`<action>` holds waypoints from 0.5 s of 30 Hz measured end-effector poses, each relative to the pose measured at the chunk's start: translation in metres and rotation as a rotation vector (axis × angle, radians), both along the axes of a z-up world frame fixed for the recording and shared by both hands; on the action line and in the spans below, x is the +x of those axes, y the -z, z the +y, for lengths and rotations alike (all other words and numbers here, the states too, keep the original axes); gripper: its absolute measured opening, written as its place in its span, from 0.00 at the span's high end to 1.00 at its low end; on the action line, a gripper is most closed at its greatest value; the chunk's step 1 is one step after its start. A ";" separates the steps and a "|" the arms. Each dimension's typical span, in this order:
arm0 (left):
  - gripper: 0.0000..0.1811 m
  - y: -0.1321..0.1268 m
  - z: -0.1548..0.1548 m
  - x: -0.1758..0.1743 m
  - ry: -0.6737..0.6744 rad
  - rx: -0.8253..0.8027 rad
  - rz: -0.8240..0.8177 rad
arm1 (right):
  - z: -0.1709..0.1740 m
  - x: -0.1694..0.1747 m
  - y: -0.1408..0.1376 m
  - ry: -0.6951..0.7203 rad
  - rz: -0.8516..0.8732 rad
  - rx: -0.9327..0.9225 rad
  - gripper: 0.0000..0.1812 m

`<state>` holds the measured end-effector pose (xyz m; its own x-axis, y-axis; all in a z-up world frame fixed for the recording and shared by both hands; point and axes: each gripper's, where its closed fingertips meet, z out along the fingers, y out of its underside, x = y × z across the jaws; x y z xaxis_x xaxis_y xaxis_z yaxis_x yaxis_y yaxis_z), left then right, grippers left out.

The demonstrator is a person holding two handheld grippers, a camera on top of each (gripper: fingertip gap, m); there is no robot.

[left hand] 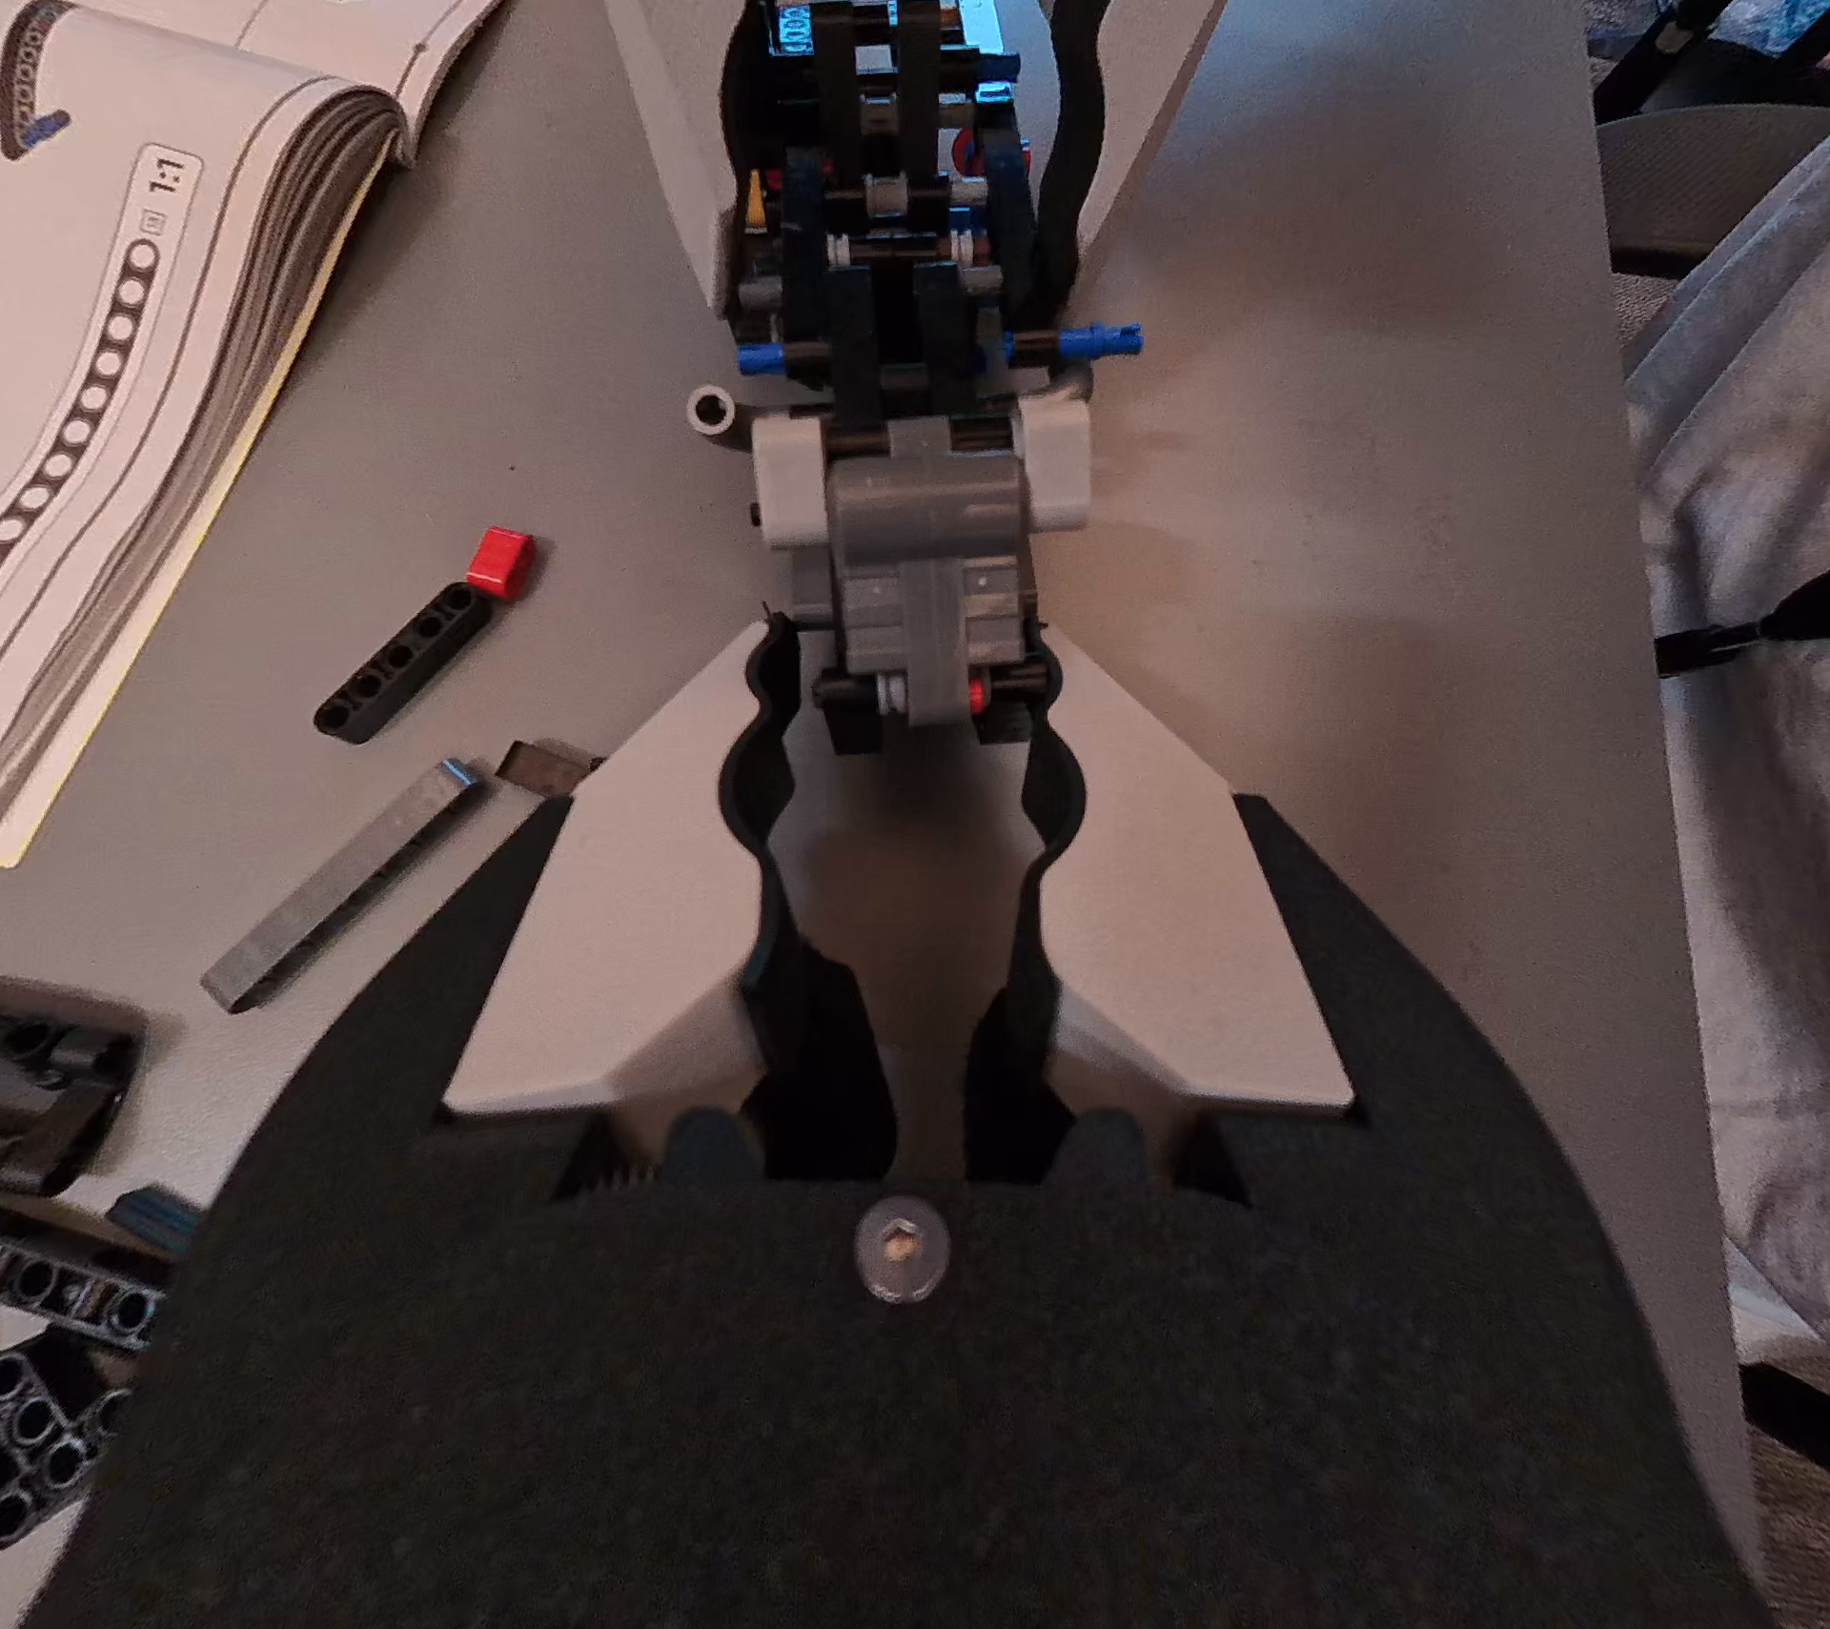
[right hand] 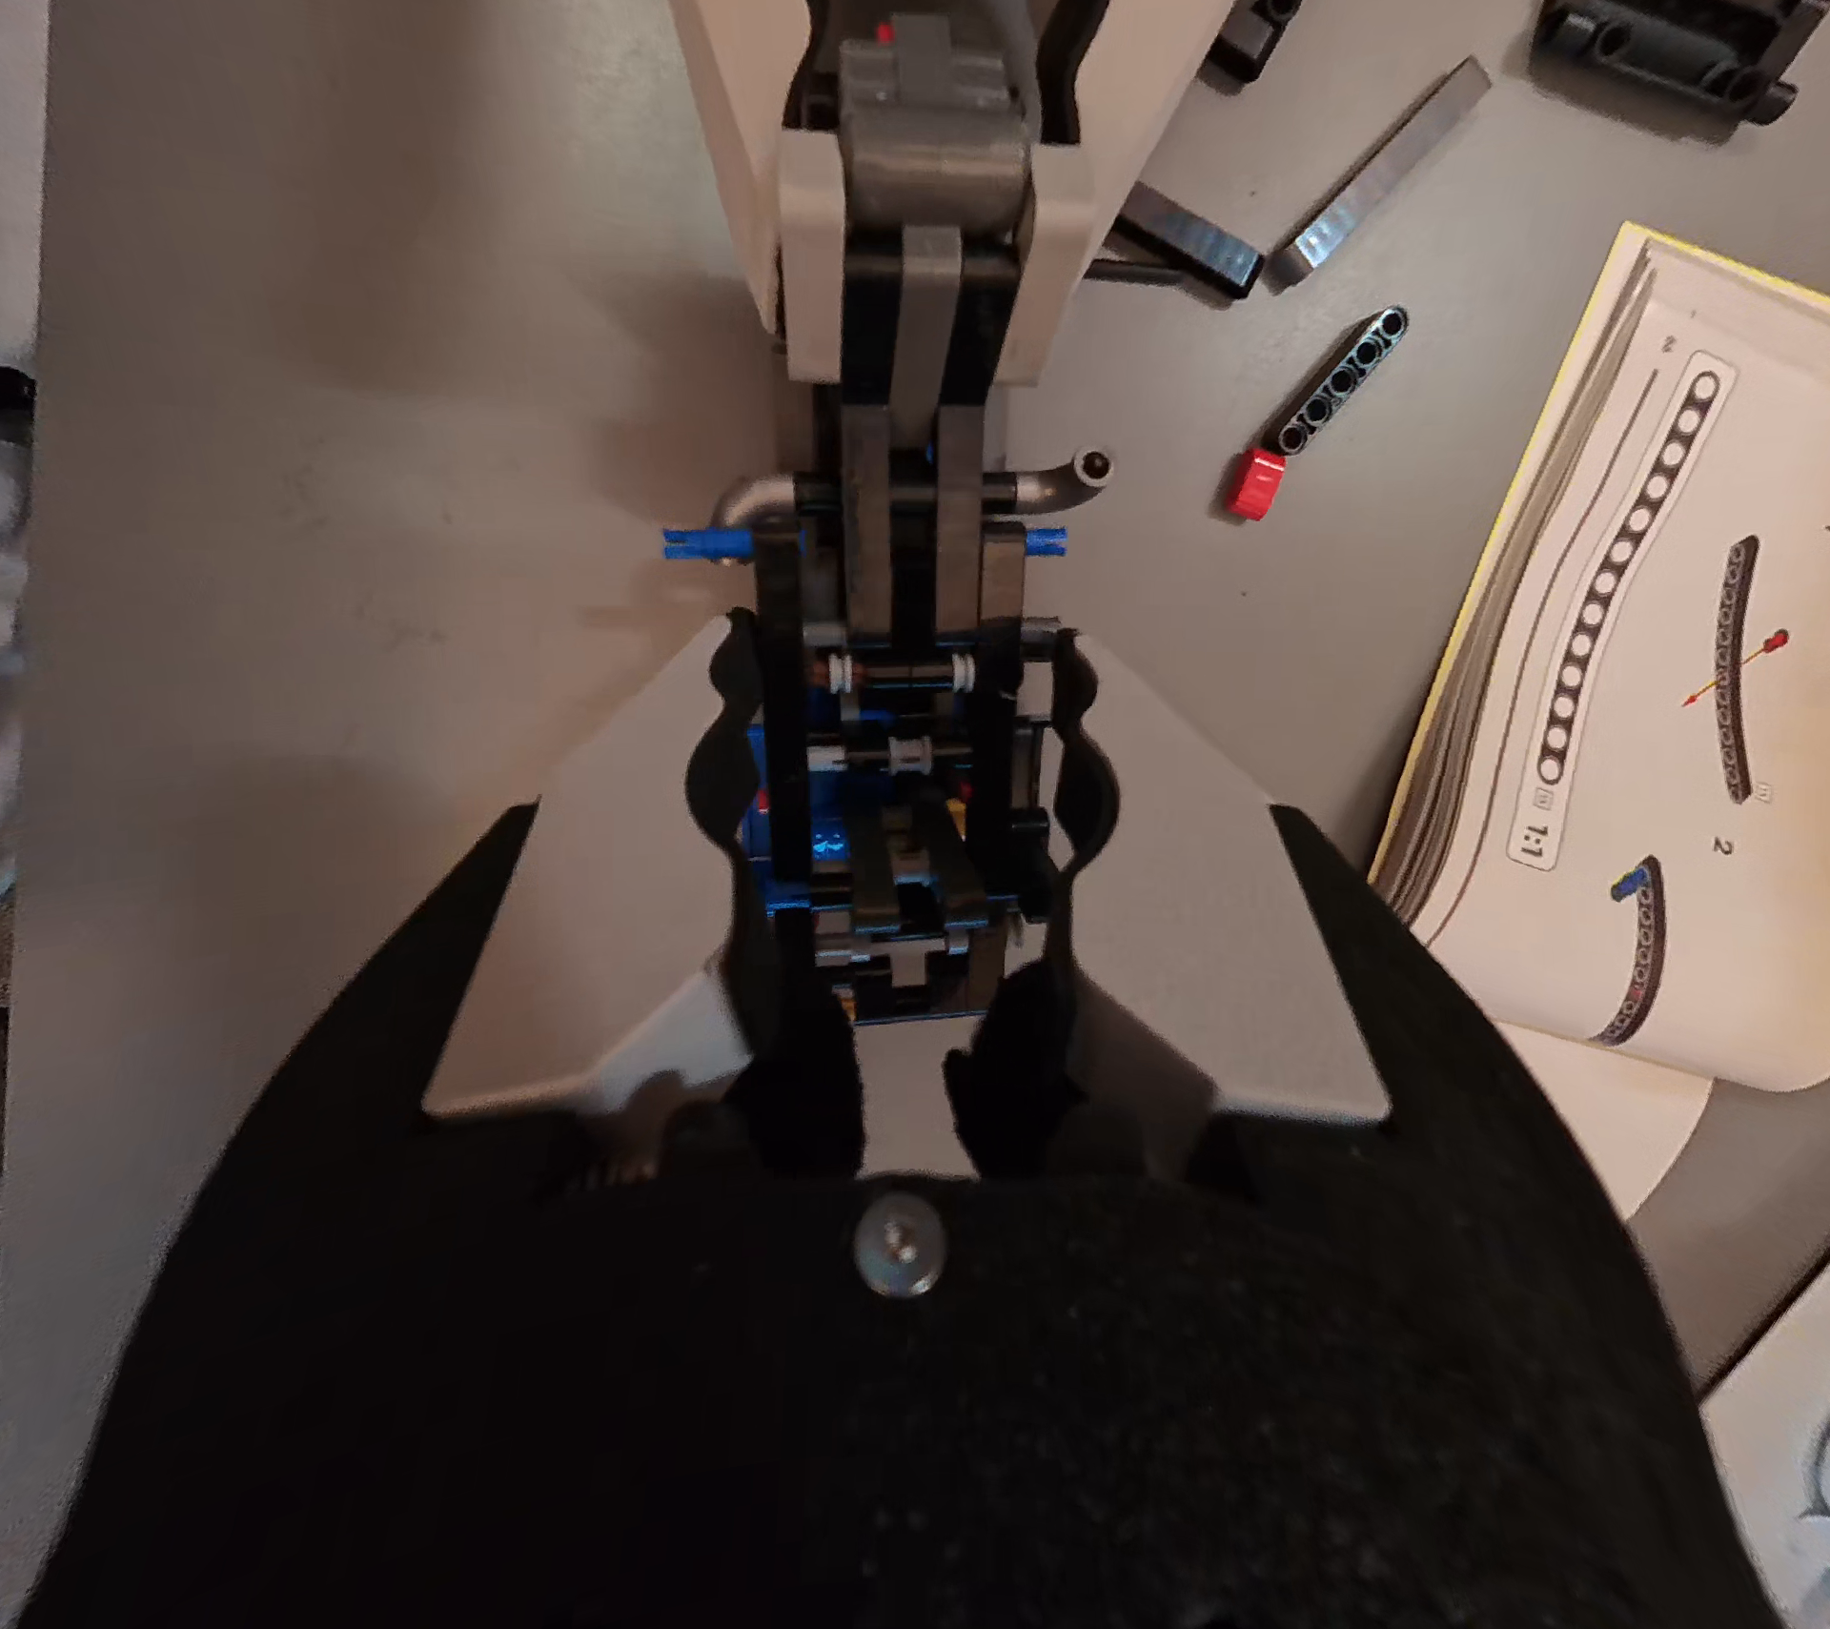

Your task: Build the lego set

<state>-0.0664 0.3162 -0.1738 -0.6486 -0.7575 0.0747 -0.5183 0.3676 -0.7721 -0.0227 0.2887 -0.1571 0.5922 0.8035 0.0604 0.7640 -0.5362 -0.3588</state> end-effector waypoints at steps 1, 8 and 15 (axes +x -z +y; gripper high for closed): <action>0.77 0.000 0.000 0.000 -0.002 -0.004 0.003 | 0.000 0.000 0.000 0.000 0.002 -0.006 0.68; 0.77 0.000 -0.001 0.000 -0.014 0.005 -0.004 | -0.001 0.002 0.001 -0.004 -0.016 0.013 0.70; 0.77 0.000 -0.002 0.002 -0.010 0.007 -0.008 | -0.003 -0.002 0.000 0.014 0.015 0.031 0.65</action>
<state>-0.0645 0.3145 -0.1737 -0.6413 -0.7646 0.0642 -0.5161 0.3680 -0.7734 -0.0245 0.2861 -0.1575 0.6046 0.7929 0.0762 0.7507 -0.5352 -0.3872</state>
